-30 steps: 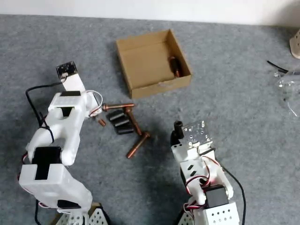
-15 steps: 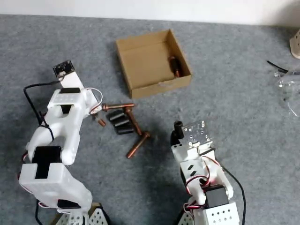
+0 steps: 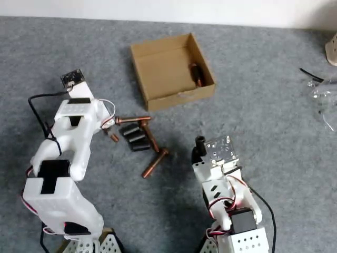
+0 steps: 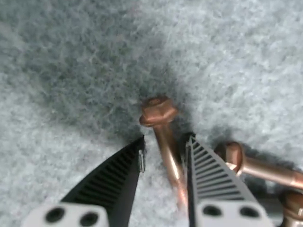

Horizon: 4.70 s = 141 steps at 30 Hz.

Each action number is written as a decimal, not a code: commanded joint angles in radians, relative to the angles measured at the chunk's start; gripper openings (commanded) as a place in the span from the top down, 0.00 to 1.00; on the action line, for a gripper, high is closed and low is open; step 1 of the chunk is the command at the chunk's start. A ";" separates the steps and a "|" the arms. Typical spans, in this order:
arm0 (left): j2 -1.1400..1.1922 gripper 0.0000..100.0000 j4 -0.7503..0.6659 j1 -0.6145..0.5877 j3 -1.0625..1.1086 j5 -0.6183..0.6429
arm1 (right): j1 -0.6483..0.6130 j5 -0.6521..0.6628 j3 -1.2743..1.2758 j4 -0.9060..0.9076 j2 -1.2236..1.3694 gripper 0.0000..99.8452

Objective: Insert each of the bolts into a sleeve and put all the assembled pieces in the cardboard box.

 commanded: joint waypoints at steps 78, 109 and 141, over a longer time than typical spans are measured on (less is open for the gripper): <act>-1.247 1.00 0.539 0.042 0.188 -0.325 | 0.013 0.023 0.012 -0.044 -0.013 1.00; -2.046 1.00 -0.485 0.274 1.136 -0.316 | 0.012 0.015 0.012 -0.044 -0.013 1.00; -2.045 0.99 -0.256 0.601 0.905 -0.098 | -0.384 0.049 -0.229 0.117 -0.013 1.00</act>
